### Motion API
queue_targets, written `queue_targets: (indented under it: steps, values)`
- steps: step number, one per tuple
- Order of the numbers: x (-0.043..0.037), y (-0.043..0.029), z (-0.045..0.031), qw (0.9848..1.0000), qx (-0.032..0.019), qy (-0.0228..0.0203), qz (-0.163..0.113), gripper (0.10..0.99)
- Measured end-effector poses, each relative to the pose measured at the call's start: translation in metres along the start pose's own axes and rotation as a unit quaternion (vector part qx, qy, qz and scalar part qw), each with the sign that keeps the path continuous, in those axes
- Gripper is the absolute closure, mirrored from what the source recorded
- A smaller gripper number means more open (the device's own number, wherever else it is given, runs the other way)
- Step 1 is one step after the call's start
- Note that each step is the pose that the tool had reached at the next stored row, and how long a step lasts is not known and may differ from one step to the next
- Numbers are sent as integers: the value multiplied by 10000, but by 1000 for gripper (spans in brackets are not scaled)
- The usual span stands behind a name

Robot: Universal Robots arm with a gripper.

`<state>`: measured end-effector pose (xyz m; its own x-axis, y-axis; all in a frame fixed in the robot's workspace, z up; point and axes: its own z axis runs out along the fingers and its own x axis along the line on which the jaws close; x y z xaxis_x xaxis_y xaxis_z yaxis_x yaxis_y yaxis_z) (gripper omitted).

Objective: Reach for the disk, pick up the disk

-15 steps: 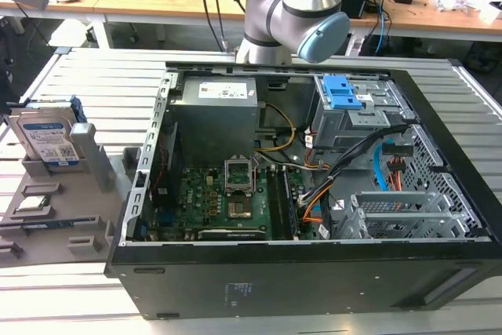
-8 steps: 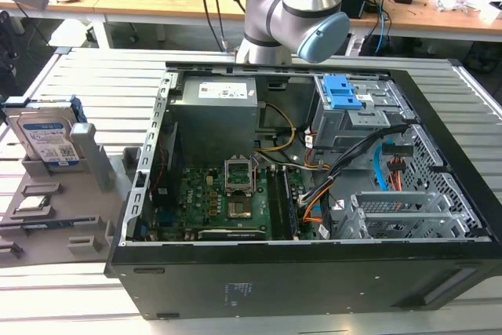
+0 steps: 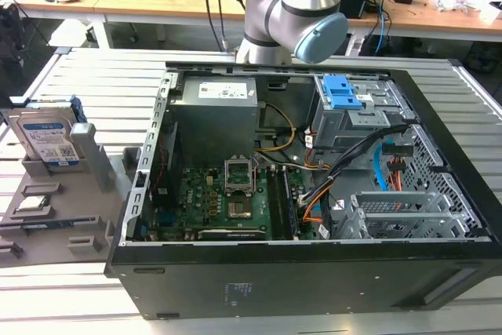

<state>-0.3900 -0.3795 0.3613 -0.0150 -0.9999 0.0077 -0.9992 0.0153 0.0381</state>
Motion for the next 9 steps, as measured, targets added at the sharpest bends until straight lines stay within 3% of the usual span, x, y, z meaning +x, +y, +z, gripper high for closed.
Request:
queue_targets:
  steps: [4,9]
  values:
    - [-164,2,-1,10000,0,5,0,545]
    - [-209,1,30,10000,0,5,-1,545]
